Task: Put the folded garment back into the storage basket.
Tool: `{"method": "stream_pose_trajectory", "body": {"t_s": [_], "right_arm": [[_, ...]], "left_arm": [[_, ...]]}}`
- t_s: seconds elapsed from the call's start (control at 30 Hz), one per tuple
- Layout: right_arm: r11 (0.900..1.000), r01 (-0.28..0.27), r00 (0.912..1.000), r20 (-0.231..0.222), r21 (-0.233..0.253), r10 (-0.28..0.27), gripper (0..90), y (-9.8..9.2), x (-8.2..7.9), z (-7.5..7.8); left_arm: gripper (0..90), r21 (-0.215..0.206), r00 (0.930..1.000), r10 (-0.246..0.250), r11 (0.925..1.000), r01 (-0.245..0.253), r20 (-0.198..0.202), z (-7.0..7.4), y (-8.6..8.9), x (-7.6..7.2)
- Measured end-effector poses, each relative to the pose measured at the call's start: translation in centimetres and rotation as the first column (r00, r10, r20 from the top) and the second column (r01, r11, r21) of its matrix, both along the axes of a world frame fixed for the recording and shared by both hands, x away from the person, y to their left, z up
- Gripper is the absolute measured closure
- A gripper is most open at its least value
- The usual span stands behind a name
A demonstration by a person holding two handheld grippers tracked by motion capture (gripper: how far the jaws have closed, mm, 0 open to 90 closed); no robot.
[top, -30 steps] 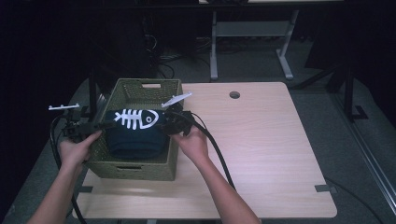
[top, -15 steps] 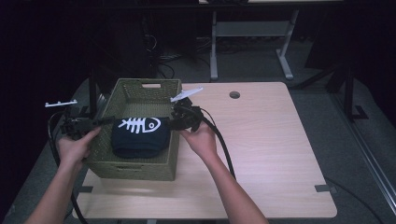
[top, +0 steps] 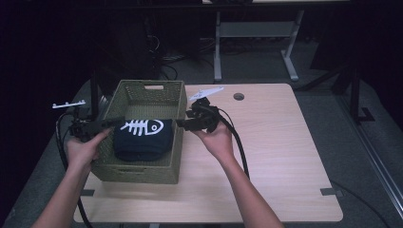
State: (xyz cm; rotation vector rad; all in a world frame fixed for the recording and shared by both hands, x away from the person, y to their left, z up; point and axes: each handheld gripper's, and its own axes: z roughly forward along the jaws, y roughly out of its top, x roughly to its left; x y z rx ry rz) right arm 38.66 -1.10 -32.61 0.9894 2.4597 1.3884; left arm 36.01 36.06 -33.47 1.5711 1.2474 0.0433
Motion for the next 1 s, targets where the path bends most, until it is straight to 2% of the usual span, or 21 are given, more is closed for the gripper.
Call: {"method": "stream_pose_trajectory", "body": {"t_s": [0.2,0.27,0.6,0.8,1.0], "right_arm": [[1.000,0.004,1.0000,0.003,0.025,-0.004,42.9,-1.7,-0.1,-0.1],[0.999,-0.003,1.0000,-0.002,0.043,0.003,42.4,-2.2,-0.1,-0.2],[0.998,0.002,1.0000,0.007,0.065,-0.003,39.4,-4.8,-0.5,-0.1],[0.997,0.010,0.9999,0.009,0.074,-0.011,37.7,-6.4,-0.7,-0.3],[0.998,0.016,0.9998,0.007,0.064,-0.016,36.7,-7.7,-1.0,-0.3]], "left_arm": [[52.3,0.012,0.9992,-0.041,0.9991,0.041,0.002,0.3,-1.7,0.0],[52.0,0.013,0.9991,-0.042,0.9990,0.042,0.000,0.3,-2.2,0.0],[51.6,0.026,0.9981,-0.062,0.9978,0.061,0.007,0.7,-4.2,-0.1],[51.3,0.028,0.9981,-0.057,0.9980,0.056,0.024,0.8,-5.3,-0.3],[50.2,0.028,0.9966,-0.080,0.9965,0.079,0.019,0.8,-6.7,-0.1]]}}
